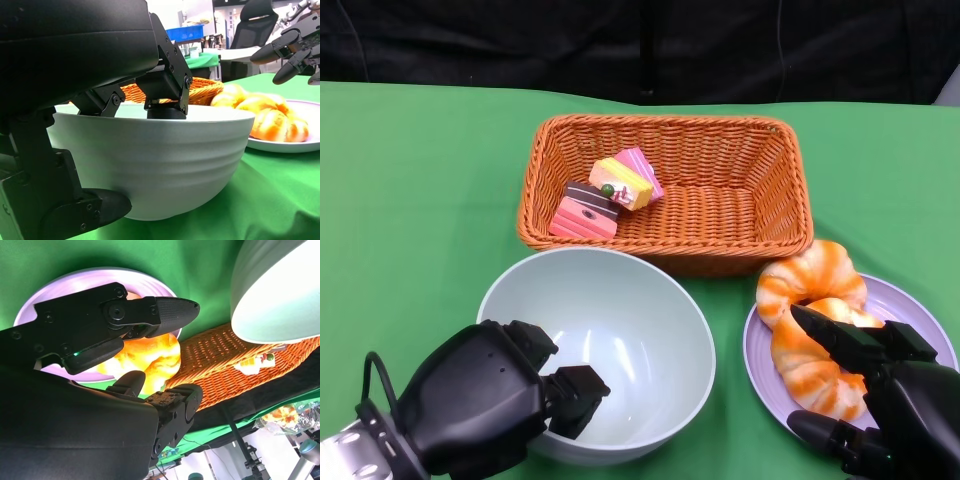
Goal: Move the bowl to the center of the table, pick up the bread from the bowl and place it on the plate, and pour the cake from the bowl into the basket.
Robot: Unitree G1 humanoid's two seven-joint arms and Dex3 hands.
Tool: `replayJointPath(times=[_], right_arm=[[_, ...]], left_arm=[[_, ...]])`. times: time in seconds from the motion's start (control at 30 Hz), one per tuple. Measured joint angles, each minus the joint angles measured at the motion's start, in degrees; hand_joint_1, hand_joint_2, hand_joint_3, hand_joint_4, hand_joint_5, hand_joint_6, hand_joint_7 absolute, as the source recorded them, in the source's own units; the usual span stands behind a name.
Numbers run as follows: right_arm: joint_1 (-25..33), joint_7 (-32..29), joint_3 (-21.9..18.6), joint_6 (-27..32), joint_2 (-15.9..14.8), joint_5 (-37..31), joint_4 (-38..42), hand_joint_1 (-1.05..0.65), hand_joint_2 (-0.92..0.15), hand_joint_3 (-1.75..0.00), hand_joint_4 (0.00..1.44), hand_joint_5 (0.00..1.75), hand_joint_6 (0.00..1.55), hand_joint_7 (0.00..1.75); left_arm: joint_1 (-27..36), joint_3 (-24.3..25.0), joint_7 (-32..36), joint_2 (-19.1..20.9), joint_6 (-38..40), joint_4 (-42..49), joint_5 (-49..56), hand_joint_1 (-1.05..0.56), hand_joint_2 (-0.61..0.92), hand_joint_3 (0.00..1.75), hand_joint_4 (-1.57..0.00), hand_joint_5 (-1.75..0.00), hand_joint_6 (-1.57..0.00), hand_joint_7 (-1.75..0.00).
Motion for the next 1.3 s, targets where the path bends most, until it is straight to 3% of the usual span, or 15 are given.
replayJointPath(times=[0.07,0.13,0.2,0.4,0.53,0.57,0.6,0.67,0.73,0.87,0.9,0.93,1.0,1.1,1.3], right_arm=[[0.04,0.12,-0.03,0.03,0.0,0.12,-0.05,-0.58,-0.92,-0.35,0.04,0.75,0.31,0.0],[0.1,0.35,-0.1,0.05,0.01,0.22,-0.14,-0.58,-0.92,-0.35,0.04,0.75,0.3,0.0],[0.21,0.41,-0.3,0.06,0.01,0.27,-0.16,-0.58,-0.92,-0.35,0.04,0.75,0.31,0.0],[0.24,0.44,-0.56,0.05,0.01,0.36,-0.16,-0.58,-0.92,-0.35,0.04,0.75,0.31,0.0],[0.25,0.46,-0.66,0.05,0.01,0.46,-0.16,-0.58,-0.92,-0.35,0.04,0.75,0.31,0.0],[0.25,0.48,-0.66,0.06,0.01,0.46,-0.16,-0.58,-0.92,-0.35,0.04,0.75,0.31,0.0],[0.25,0.49,-0.67,0.06,0.01,0.46,-0.16,-0.58,-0.92,-0.35,0.04,0.75,0.31,0.0],[0.24,0.55,-0.67,0.06,0.01,0.46,-0.16,-0.58,-0.92,-0.35,0.04,0.75,0.31,0.0],[0.25,0.61,-0.67,0.06,0.02,0.46,-0.16,-0.58,-0.92,-0.35,0.04,0.75,0.31,0.0],[0.25,0.64,-0.68,0.06,0.04,0.46,-0.16,-0.58,-0.92,-0.35,0.04,0.75,0.31,0.0],[0.25,0.64,-0.68,0.06,0.04,0.46,-0.16,-0.58,-0.92,-0.35,0.04,0.75,0.31,0.0],[0.25,0.65,-0.68,0.05,0.06,0.47,-0.17,-0.58,-0.92,-0.35,0.04,0.75,0.31,0.0],[0.25,0.65,-0.68,0.03,0.08,0.49,-0.16,-0.58,-0.92,-0.35,0.04,0.75,0.31,0.0],[0.27,0.66,-0.69,0.0,0.08,0.94,-0.17,-0.59,-0.92,-0.35,0.03,0.75,0.31,0.0],[0.61,0.65,-0.96,-2.83,0.13,4.27,-0.02,-0.6,-0.92,-0.36,0.04,0.77,0.29,0.0]], left_arm=[[-0.27,-1.2,0.77,0.83,0.47,0.42,1.37,-0.16,0.41,0.57,-1.01,-1.75,-1.02,-1.25],[-0.42,-2.87,1.29,1.82,0.98,1.77,2.85,-0.2,0.53,0.35,-1.0,-1.75,-1.06,-1.13],[-0.44,-3.97,1.44,2.49,1.41,2.71,3.5,-0.18,0.59,0.29,-1.0,-1.75,-0.98,-1.34],[-0.86,-4.91,2.02,3.81,2.86,2.61,3.15,-0.18,0.6,0.27,-0.99,-1.75,-1.01,-1.24],[-1.03,-5.4,2.25,4.22,3.99,2.22,3.32,-0.19,0.6,0.22,-0.99,-1.75,-0.98,-1.36],[-1.07,-5.57,2.38,4.26,4.29,2.22,3.38,-0.21,0.61,0.2,-0.99,-1.75,-0.98,-1.3],[-1.23,-5.92,2.8,4.3,4.57,2.36,3.59,-0.22,0.62,0.15,-0.99,-1.75,-1.04,-1.09],[-1.86,-6.76,4.13,4.3,5.24,3.2,4.15,-0.23,0.64,0.1,-0.98,-1.75,-1.1,-0.91],[-2.26,-7.43,4.38,4.27,6.22,3.7,4.4,-0.23,0.69,0.04,-0.96,-1.75,-1.21,-0.55],[-2.41,-8.6,4.39,4.29,7.62,4.1,4.38,-0.23,0.7,0.02,-0.95,-1.75,-1.27,-0.41],[-2.42,-8.78,4.39,4.29,7.83,4.1,4.31,-0.23,0.71,0.01,-0.96,-1.7,-1.27,-0.38],[-2.19,-8.82,1.88,4.31,8.87,3.48,2.25,-0.35,0.8,0.02,-0.64,-1.05,-0.89,-0.16],[-1.35,-8.46,-6.69,4.28,12.23,0.96,-4.55,-0.52,0.88,0.01,-0.45,-0.54,-0.61,-0.03],[0.3,-7.05,-15.49,4.3,15.83,-3.21,-12.85,-0.57,0.89,0.01,-0.4,-0.41,-0.54,0.0],[4.76,-2.49,-20.71,4.13,18.14,-9.95,-25.62,-0.74,0.92,0.06,-0.3,-0.35,-0.43,0.0]])
